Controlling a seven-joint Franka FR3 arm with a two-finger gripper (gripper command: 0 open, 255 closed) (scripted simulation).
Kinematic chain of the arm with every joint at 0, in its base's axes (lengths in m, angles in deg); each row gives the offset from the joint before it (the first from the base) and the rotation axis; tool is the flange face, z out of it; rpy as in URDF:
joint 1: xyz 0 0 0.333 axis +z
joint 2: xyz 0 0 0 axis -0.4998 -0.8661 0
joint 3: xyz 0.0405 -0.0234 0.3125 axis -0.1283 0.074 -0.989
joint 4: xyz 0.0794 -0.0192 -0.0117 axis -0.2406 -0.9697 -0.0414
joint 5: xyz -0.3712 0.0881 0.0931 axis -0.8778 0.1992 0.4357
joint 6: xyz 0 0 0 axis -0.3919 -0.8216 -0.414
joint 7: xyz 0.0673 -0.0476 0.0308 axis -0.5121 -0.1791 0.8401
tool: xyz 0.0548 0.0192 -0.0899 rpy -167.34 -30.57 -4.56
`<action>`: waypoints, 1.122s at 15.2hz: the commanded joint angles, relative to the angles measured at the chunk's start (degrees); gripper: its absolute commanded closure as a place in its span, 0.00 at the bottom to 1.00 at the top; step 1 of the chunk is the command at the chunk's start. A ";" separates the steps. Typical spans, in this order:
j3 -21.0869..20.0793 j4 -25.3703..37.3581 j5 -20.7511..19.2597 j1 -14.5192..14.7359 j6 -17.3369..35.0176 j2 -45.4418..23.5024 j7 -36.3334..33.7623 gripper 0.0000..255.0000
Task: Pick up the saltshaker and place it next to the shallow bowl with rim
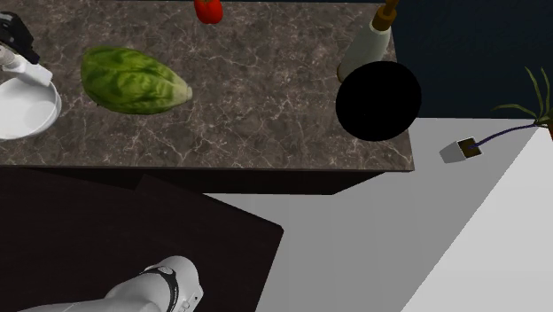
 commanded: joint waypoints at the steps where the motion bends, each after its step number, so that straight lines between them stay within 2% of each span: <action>1: -1.26 2.18 -0.45 1.21 -0.03 -1.89 -2.74 1.00; 10: -6.22 16.04 -4.96 8.47 -1.30 -13.64 -15.84 1.00; 17: -7.82 33.15 -10.43 16.74 -5.55 -26.37 -25.12 1.00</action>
